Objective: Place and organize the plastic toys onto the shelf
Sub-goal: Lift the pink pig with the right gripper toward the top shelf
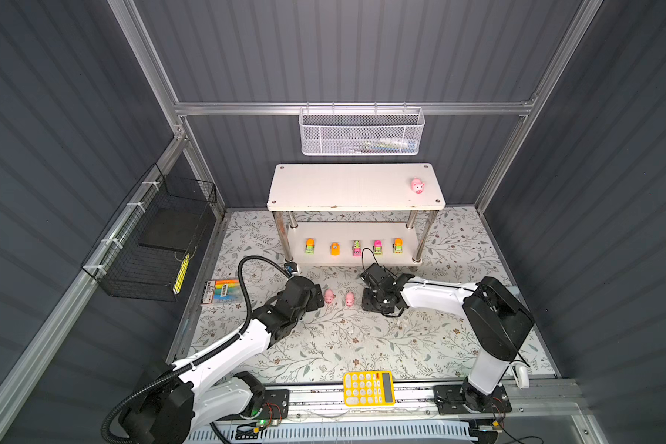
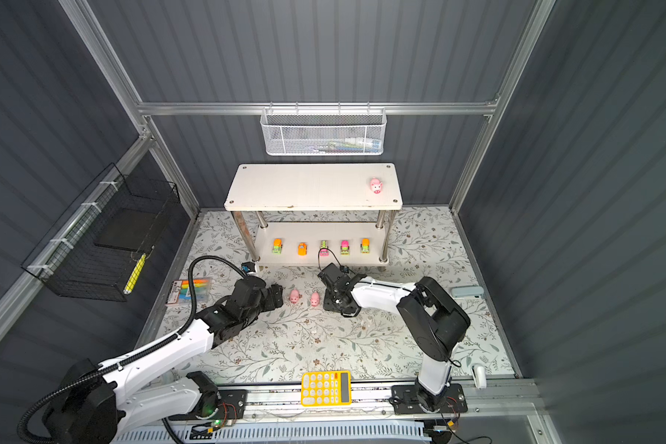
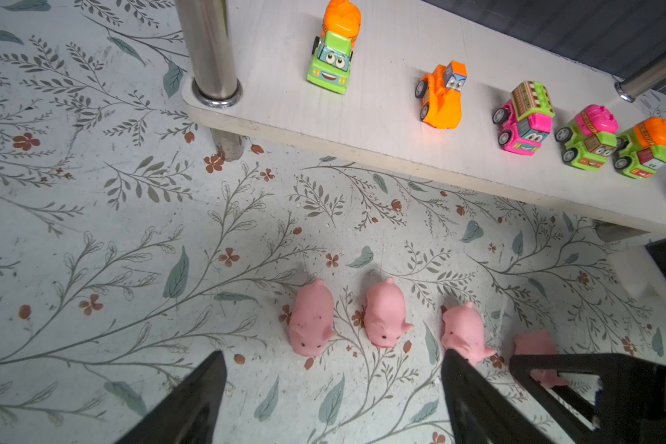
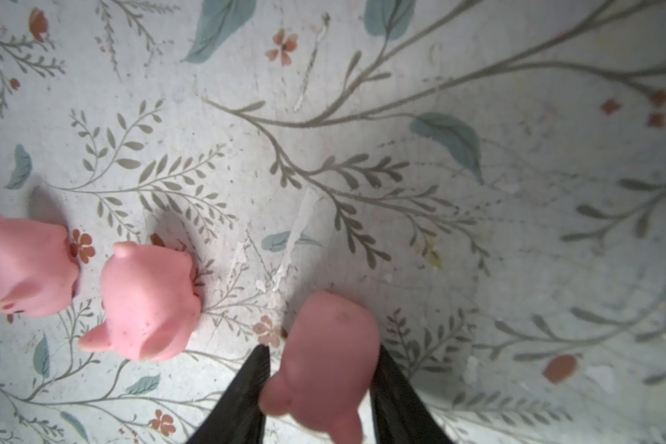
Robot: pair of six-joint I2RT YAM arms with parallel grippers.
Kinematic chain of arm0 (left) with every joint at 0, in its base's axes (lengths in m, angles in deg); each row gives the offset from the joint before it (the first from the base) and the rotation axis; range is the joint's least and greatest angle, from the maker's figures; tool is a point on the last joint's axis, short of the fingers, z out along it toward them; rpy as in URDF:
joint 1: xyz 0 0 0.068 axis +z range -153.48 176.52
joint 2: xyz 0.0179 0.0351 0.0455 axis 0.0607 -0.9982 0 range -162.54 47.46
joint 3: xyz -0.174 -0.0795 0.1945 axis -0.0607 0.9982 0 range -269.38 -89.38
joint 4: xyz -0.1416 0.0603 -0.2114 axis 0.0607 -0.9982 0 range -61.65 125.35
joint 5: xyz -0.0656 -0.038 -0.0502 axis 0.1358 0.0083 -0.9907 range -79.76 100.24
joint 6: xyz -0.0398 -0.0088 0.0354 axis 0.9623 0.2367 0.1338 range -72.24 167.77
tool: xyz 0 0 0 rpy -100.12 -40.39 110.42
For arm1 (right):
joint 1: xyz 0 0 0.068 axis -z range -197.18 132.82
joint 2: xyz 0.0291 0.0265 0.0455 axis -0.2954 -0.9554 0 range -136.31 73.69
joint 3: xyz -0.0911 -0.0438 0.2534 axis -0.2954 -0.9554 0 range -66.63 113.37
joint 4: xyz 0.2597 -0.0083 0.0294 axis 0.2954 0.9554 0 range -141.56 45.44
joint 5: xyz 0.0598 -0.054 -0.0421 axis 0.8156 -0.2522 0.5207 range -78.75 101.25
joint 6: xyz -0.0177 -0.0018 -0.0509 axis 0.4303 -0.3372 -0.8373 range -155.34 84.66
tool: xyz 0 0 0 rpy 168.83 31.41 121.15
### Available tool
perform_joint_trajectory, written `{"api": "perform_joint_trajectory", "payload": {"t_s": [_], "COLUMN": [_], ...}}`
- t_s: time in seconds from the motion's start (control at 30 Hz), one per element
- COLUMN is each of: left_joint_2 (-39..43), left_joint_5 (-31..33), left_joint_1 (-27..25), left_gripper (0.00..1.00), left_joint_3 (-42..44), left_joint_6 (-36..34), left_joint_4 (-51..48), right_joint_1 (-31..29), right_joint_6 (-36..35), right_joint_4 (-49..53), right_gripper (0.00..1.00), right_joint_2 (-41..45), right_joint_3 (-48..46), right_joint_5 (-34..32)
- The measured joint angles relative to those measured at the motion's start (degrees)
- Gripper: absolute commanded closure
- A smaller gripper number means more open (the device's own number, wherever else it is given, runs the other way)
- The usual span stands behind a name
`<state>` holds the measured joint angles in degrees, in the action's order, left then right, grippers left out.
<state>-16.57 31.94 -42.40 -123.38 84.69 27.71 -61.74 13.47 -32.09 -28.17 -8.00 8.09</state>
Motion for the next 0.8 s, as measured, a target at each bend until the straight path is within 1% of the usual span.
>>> {"api": "perform_joint_trajectory", "payload": {"t_s": [0.07,0.17,0.33,0.47,0.67,0.8], "left_joint_2": [-0.02,-0.02,0.00,0.00,0.00,0.00], "left_joint_5": [-0.02,0.00,-0.02,-0.02,0.00,-0.02], "left_joint_1": [0.00,0.00,0.00,0.00,0.00,0.00], "left_gripper": [0.12,0.12,0.12,0.12,0.12,0.12], "left_joint_3": [0.00,0.00,0.42,0.66,0.66,0.66], "left_joint_6": [0.02,0.09,0.26,0.24,0.22,0.22], "left_joint_4": [0.02,0.02,0.37,0.37,0.35,0.35], "right_joint_1": [0.00,0.00,-0.04,-0.04,0.02,0.57], "right_joint_6": [-0.31,-0.72,-2.32,-4.90,-11.78,-16.94], "right_joint_4": [0.28,1.33,1.92,4.66,12.66,21.40], "right_gripper": [0.64,0.67,0.69,0.69,0.68,0.68], "right_joint_2": [0.00,0.00,0.11,1.49,9.42,15.76], "right_joint_3": [0.02,0.24,0.31,0.24,0.79,5.07], "right_joint_5": [-0.09,-0.28,-1.09,-1.70,-2.51,-2.40]}}
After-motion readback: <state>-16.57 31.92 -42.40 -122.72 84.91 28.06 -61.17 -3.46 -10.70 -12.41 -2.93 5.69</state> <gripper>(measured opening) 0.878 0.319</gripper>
